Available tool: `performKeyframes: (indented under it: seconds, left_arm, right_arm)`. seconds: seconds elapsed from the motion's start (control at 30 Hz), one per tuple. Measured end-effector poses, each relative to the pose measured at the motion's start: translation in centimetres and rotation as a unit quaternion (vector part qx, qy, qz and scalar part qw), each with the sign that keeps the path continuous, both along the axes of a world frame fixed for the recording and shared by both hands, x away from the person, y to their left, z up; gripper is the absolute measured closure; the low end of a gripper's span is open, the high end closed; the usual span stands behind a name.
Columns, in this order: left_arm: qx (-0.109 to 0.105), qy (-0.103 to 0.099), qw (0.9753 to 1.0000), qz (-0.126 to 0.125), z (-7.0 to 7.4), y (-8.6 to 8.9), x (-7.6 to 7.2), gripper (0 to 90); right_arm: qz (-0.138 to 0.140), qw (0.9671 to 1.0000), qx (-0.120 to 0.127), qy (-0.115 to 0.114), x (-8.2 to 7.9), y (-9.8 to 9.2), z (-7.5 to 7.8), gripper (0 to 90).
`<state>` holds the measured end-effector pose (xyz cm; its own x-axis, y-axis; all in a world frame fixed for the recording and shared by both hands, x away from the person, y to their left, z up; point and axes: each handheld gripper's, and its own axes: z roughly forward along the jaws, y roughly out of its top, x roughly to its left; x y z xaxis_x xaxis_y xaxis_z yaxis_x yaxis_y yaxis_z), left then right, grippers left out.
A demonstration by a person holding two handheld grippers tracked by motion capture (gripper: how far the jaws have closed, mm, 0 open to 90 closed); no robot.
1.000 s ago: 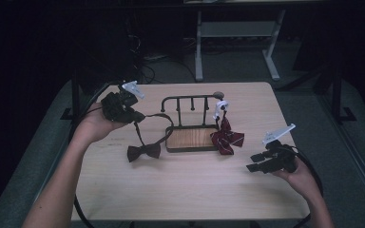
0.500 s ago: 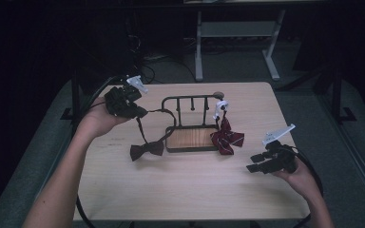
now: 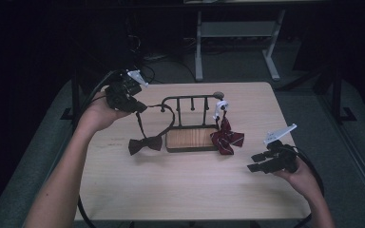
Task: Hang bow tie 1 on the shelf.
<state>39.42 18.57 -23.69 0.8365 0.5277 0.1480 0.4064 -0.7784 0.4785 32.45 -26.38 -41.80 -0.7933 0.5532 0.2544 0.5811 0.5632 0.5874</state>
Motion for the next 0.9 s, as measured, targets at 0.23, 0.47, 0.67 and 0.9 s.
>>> performKeyframes:
  seconds: [0.23,0.47,0.67,0.9]
  left_arm:
    - [0.002,0.007,0.9999,0.011,-0.1,0.2,0.8,90.0]
    - [0.007,0.012,0.9997,0.021,-0.5,0.2,1.4,90.0]
    - [0.012,0.017,0.9993,0.032,-1.2,0.2,1.9,89.9]
    - [0.017,0.027,0.9988,0.039,-2.0,0.3,2.5,89.9]
  right_arm:
    - [-0.002,1.0000,-0.001,-0.002,0.0,-0.1,0.0,48.8]
    - [-0.002,1.0000,-0.001,-0.002,0.0,-0.2,0.0,48.7]
    - [-0.003,1.0000,0.001,0.001,-0.1,-0.1,0.1,48.7]
    - [-0.003,1.0000,0.001,0.001,0.0,-0.1,0.1,48.7]
